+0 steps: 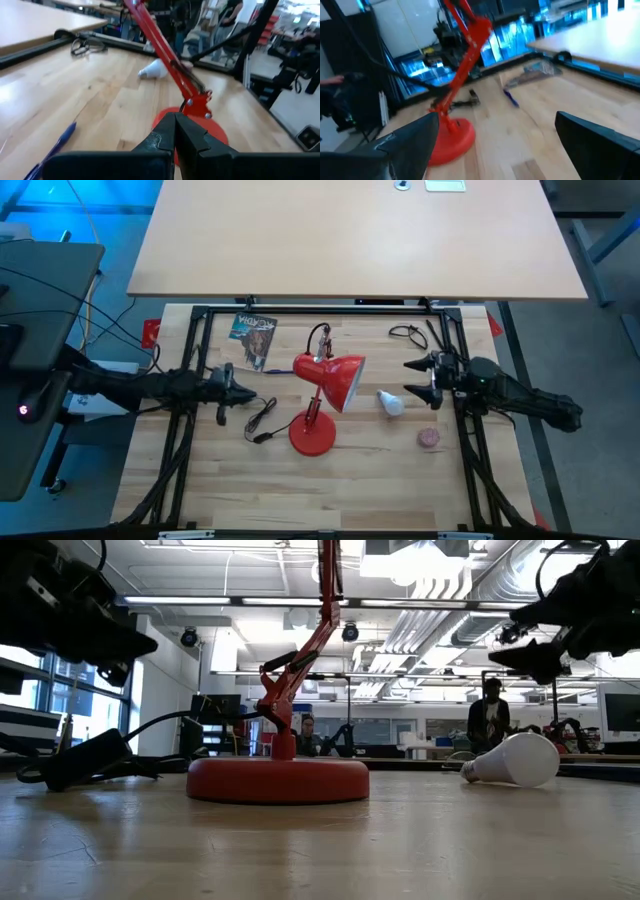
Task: Screw lightbulb
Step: Return to Home Position
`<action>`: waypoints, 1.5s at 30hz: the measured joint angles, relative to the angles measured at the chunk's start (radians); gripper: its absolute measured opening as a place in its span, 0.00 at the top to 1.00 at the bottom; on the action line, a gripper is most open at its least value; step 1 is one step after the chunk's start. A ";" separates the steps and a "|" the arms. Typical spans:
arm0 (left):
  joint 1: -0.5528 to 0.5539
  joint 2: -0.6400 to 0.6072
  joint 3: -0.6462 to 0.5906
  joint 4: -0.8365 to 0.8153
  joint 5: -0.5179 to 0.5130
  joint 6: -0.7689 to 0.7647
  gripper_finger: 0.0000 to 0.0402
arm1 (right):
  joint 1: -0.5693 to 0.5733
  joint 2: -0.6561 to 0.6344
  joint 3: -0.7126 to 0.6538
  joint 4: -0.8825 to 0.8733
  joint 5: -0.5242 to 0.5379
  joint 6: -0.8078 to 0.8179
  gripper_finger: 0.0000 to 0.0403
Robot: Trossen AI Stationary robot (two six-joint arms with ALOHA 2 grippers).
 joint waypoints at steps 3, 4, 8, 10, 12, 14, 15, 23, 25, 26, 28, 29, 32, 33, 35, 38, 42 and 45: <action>0.018 -0.033 0.000 0.001 0.003 0.000 1.00 | 0.011 0.000 -0.020 0.045 0.000 -0.001 0.03; 0.024 -0.049 -0.001 0.000 0.004 0.000 1.00 | 0.020 0.000 -0.035 0.074 0.007 0.000 0.03; 0.056 -0.110 -0.001 -0.003 0.023 0.000 1.00 | 0.089 0.000 -0.061 0.144 0.048 -0.001 0.03; 0.077 -0.138 -0.001 -0.004 0.038 0.000 1.00 | 0.120 0.000 -0.061 0.141 0.051 -0.001 0.03; 0.102 -0.163 -0.001 -0.007 0.052 0.000 1.00 | 0.145 0.000 -0.061 0.141 0.051 -0.001 0.03; 0.121 -0.162 -0.001 -0.009 0.052 0.000 1.00 | 0.164 0.000 -0.061 0.142 0.051 -0.001 0.03; 0.125 -0.162 -0.001 -0.007 0.051 0.000 1.00 | 0.170 0.000 -0.061 0.141 0.051 -0.001 0.03; 0.127 -0.162 -0.001 -0.007 0.053 0.000 1.00 | 0.177 0.000 -0.062 0.142 0.051 0.000 0.03; 0.127 -0.162 -0.001 -0.007 0.053 0.000 1.00 | 0.177 0.008 -0.062 0.143 0.051 -0.001 0.03; 0.130 -0.162 -0.001 -0.006 0.052 0.000 1.00 | 0.177 0.010 -0.062 0.142 0.051 -0.001 0.03; 0.134 -0.162 -0.001 -0.005 0.048 0.000 1.00 | 0.177 0.013 -0.062 0.142 0.051 -0.001 0.03; 0.134 -0.162 -0.001 -0.005 0.048 0.000 1.00 | 0.177 0.013 -0.062 0.142 0.051 -0.001 0.03; 0.134 -0.159 -0.001 -0.005 0.047 0.000 1.00 | 0.177 0.013 -0.062 0.143 0.051 -0.001 0.03; 0.133 -0.158 -0.001 -0.005 0.047 0.000 1.00 | 0.177 0.013 -0.062 0.143 0.051 -0.001 0.03; 0.133 -0.158 -0.001 -0.004 0.047 0.000 1.00 | 0.177 0.013 -0.062 0.143 0.051 -0.001 0.03; 0.133 -0.158 -0.001 -0.004 0.046 0.000 1.00 | 0.177 0.013 -0.062 0.143 0.051 -0.001 0.03; 0.133 -0.158 -0.001 -0.004 0.046 0.000 1.00 | 0.177 0.013 -0.062 0.143 0.051 -0.001 0.03; 0.133 -0.158 -0.001 -0.004 0.046 0.000 1.00 | 0.177 0.013 -0.062 0.143 0.051 -0.001 0.03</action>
